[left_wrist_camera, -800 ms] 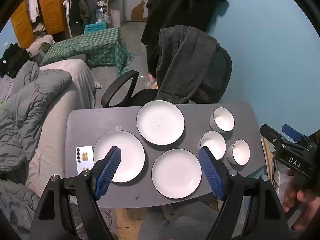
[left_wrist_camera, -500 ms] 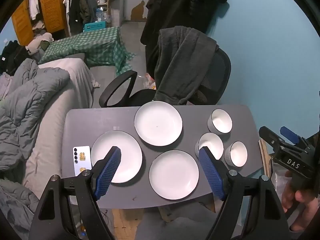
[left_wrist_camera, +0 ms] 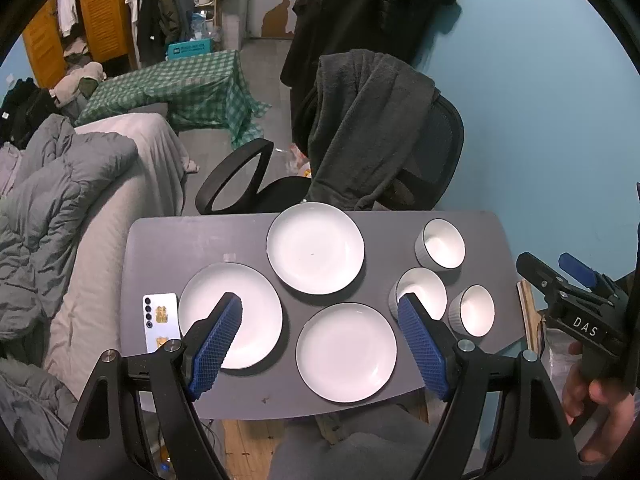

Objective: Organize plates and bowls

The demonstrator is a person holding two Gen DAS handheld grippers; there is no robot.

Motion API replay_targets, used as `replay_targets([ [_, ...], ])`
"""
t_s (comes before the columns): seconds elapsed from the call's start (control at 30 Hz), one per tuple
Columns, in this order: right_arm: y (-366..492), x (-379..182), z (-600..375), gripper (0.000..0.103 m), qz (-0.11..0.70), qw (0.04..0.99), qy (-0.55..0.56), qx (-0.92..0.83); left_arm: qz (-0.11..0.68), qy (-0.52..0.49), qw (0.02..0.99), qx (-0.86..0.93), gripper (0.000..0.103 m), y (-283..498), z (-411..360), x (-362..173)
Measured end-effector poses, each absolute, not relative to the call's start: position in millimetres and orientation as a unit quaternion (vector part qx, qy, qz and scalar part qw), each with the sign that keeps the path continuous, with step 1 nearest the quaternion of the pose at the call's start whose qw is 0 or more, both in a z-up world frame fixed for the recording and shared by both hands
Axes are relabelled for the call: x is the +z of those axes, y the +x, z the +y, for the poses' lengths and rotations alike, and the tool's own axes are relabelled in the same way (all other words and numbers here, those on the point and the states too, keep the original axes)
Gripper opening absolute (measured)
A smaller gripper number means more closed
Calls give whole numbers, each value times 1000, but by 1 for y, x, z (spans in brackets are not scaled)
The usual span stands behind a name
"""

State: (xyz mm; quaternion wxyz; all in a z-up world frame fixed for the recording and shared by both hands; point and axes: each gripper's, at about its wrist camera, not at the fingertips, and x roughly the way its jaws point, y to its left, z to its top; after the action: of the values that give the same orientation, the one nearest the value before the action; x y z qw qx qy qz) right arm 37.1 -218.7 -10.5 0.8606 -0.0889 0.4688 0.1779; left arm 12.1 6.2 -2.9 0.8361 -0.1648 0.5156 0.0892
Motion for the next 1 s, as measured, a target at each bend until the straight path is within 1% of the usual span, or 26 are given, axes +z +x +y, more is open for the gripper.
replay_targets([
  [1.0, 46, -12, -213, 99, 476, 856, -92, 179, 515, -168, 836, 83, 82, 21, 12, -4],
])
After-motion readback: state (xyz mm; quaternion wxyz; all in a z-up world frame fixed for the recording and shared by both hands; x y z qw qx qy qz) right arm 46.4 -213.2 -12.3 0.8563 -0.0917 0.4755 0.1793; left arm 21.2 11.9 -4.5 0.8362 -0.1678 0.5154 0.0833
